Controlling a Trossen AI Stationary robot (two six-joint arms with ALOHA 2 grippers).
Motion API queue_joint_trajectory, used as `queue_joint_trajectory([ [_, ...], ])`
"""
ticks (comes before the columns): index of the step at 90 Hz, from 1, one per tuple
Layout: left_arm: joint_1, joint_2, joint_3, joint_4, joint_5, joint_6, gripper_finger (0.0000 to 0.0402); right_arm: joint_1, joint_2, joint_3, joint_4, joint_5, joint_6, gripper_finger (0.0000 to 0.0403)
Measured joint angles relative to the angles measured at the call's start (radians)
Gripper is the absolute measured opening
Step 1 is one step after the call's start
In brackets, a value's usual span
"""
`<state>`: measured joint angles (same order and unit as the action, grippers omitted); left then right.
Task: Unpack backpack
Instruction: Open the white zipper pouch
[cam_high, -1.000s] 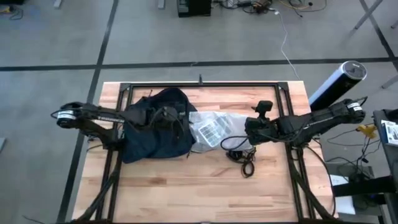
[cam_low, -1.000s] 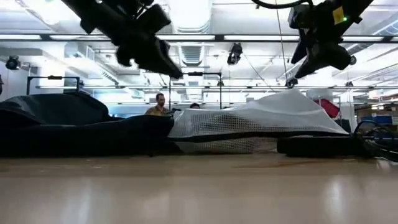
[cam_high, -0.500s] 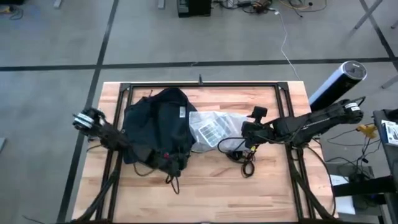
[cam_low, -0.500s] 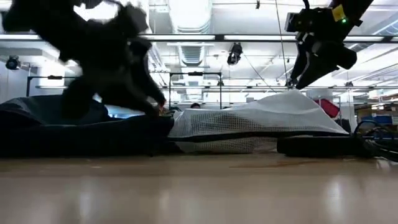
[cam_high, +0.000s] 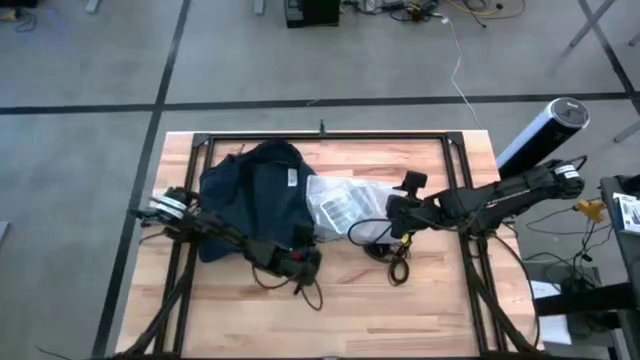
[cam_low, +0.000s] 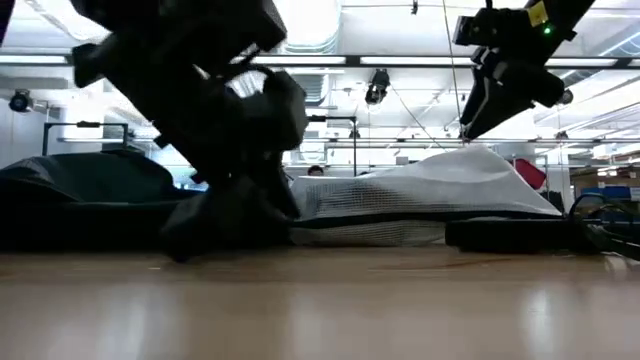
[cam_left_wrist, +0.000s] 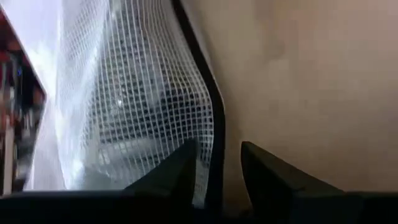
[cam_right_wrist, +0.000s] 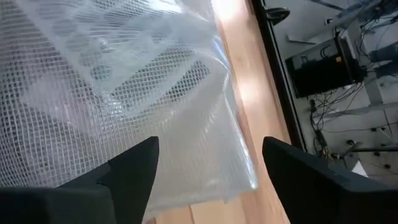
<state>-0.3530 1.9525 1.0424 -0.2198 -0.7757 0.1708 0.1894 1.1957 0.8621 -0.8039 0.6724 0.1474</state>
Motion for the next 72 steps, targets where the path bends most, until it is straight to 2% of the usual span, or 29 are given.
queue_joint_trajectory([
  [24,0.036,0.001,0.008,-0.026,-0.004,-0.037,0.0114,0.0,0.0,-0.001,0.0,0.0,-0.001,0.0276],
  [30,0.056,0.001,0.008,-0.033,-0.004,-0.069,0.0094,0.0,0.0,-0.001,0.002,-0.002,0.0,0.028],
  [38,0.085,0.001,0.008,-0.035,-0.023,-0.106,0.0031,0.003,-0.001,-0.001,0.002,-0.027,0.002,0.0285],
  [42,0.099,0.001,0.007,-0.034,-0.027,-0.116,0.0014,0.006,-0.001,-0.001,0.002,-0.035,0.006,0.0287],
  [62,0.118,-0.006,0.008,-0.025,-0.034,-0.104,0.0001,0.051,-0.007,0.029,-0.021,-0.053,0.012,0.029],
  [72,0.105,-0.059,0.024,-0.039,-0.032,-0.091,0.0001,0.09,-0.019,0.06,-0.027,-0.053,0.012,0.0284],
])
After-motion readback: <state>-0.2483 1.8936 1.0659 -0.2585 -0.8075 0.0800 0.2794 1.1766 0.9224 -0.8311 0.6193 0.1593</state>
